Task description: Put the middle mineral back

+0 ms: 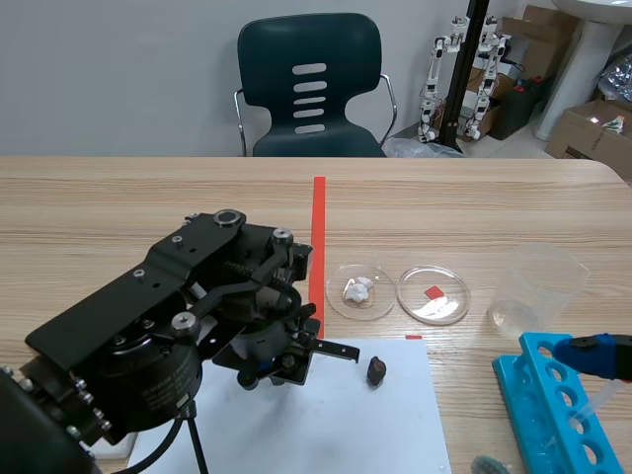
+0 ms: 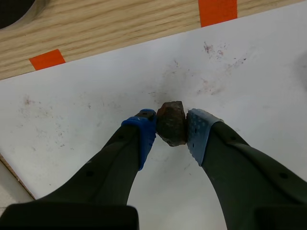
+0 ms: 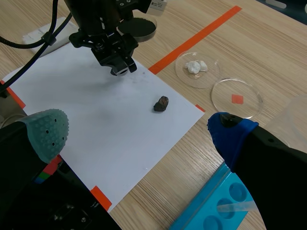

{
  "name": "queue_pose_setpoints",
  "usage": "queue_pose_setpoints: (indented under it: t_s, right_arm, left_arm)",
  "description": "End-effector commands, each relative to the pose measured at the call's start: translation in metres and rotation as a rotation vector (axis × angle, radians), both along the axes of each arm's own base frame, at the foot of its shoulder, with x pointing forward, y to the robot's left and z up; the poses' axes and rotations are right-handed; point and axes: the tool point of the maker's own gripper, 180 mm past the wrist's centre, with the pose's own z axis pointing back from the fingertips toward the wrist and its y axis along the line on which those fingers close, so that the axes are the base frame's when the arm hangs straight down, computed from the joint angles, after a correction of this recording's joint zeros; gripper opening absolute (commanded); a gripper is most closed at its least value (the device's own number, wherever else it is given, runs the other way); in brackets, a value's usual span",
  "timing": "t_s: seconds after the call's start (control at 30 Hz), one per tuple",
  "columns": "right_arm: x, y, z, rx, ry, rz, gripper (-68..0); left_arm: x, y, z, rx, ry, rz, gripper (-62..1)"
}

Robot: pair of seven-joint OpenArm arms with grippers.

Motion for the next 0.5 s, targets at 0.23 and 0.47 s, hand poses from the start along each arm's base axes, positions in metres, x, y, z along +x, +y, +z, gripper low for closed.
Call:
queue_pose_setpoints:
  t_s: [0.23,0.47]
  right_arm:
    - [0.0030,0.0012,0.0062,0.020,-0.020,-0.004,-7.1]
    - [0.0030,0.0012,0.0062,0.020,-0.020,-0.004,-7.1]
  left_arm:
    - [0.0145,-0.0093,0.0076,-0.016,-0.037,0.006,-47.8]
    - [0.0167,-0.0106,0.0050,-0.015,-0.039,0.007,-47.7]
